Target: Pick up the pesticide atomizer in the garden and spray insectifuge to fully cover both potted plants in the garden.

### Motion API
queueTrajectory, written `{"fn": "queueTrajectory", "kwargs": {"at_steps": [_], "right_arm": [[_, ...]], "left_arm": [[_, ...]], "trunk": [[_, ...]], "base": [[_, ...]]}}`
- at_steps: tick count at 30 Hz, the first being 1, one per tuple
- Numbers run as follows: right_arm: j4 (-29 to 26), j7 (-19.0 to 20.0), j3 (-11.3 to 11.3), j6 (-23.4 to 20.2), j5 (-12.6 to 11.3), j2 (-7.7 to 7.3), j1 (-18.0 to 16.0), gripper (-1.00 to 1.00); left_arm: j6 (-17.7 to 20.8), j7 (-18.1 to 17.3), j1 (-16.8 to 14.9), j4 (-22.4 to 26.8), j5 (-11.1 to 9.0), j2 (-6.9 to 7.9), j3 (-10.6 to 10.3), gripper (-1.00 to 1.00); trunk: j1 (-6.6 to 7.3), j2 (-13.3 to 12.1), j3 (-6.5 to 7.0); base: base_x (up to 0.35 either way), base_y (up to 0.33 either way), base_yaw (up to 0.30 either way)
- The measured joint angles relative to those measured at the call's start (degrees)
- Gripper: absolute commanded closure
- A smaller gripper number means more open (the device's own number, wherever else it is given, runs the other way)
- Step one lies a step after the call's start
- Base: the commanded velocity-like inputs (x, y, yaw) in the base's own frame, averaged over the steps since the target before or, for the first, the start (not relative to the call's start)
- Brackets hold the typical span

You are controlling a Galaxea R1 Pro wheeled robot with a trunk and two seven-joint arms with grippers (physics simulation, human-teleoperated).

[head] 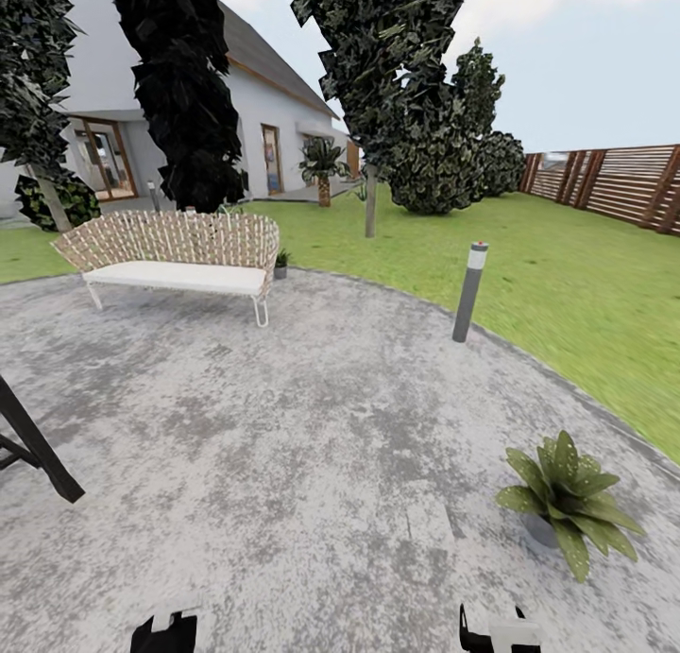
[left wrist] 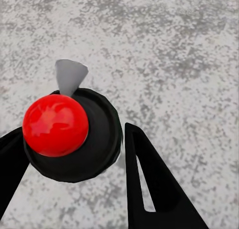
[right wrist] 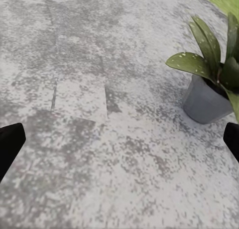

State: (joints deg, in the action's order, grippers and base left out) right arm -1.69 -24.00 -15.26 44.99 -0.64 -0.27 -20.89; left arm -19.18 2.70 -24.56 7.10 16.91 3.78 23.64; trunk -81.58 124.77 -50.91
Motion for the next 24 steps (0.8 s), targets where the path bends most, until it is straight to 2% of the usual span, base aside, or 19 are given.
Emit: {"fn": "queueTrajectory", "kwargs": {"at_steps": [15, 24], "right_arm": [[0.0, 0.0, 0.0, 0.0, 0.0, 0.01, 0.04, -1.0], [-0.01, 0.01, 0.01, -0.03, 0.0, 0.02, 0.09, -1.0]], "left_arm": [[0.04, 0.0, 0.0, -0.05, -0.01, 0.09, 0.04, 1.0], [0.05, 0.0, 0.0, -0.06, -0.02, 0.11, 0.03, 1.0]], "trunk": [[0.0, 0.0, 1.33], [0.02, 0.0, 2.13]], "base": [[0.003, 0.001, 0.0], [0.198, 0.173, 0.0]]}}
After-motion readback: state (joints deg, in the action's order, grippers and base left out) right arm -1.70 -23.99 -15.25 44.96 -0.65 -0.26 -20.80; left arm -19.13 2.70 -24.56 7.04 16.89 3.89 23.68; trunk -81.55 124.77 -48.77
